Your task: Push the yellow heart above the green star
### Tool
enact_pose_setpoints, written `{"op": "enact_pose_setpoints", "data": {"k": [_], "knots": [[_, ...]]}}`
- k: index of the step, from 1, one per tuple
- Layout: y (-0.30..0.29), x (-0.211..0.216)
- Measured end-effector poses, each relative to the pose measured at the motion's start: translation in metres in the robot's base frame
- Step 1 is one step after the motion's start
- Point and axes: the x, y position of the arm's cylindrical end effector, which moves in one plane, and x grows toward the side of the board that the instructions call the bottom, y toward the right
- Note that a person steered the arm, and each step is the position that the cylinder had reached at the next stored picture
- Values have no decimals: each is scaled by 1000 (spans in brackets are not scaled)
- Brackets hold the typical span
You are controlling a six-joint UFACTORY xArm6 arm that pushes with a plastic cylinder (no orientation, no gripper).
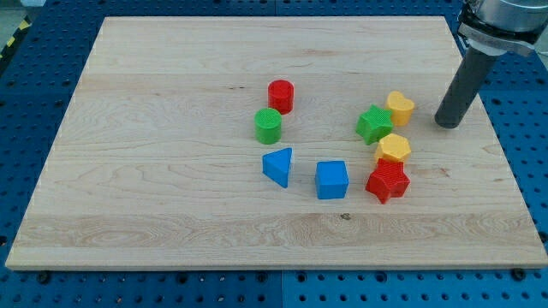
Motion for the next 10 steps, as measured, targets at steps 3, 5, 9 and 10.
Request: {"op": "enact_pose_setpoints", "data": {"k": [3,5,9,10], "knots": [[-30,1],[-36,0],[-62,-40],[-51,-56]]}}
